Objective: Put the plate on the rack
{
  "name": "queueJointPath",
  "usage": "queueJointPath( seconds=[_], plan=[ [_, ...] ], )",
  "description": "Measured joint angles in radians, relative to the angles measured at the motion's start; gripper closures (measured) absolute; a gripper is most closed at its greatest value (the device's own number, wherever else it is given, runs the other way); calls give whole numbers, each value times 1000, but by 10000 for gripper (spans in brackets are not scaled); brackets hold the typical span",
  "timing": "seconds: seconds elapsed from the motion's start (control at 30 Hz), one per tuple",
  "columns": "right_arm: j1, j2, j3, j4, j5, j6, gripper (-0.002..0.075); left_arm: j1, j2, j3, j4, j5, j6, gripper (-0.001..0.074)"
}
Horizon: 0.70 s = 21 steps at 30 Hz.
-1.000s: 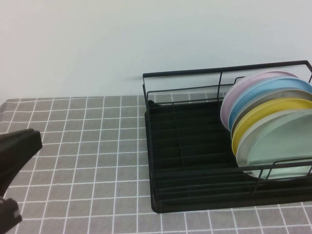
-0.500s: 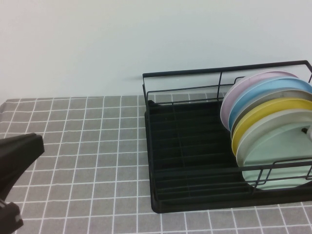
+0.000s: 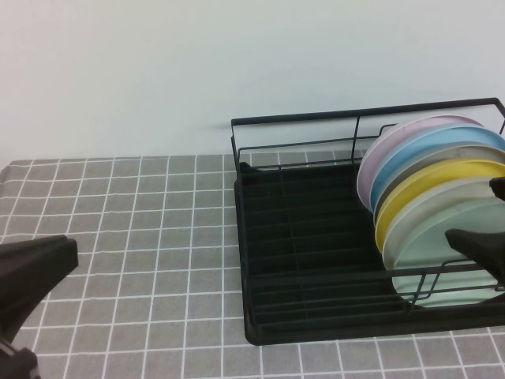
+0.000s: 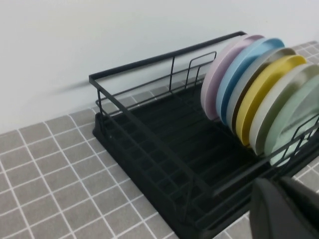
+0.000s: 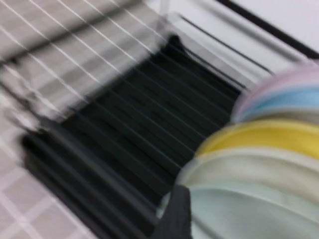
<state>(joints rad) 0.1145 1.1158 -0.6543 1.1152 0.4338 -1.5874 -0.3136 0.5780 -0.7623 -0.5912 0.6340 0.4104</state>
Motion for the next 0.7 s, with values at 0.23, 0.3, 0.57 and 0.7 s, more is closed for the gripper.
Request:
queueJointPath(
  seconds=[0.23, 0.3, 0.57, 0.7],
  plan=[
    [0, -202, 0, -53, 389, 69, 72, 0, 0, 15, 4, -14, 0, 737],
    [0, -244, 0, -63, 506, 67, 72, 0, 0, 48, -4, -29, 0, 737],
    [0, -398, 0, -88, 787, 221, 72, 0, 0, 296, -216, -271, 10, 737],
    [0, -425, 0, 21, 785, 371, 72, 0, 0, 370, -372, -513, 56, 737]
  ],
)
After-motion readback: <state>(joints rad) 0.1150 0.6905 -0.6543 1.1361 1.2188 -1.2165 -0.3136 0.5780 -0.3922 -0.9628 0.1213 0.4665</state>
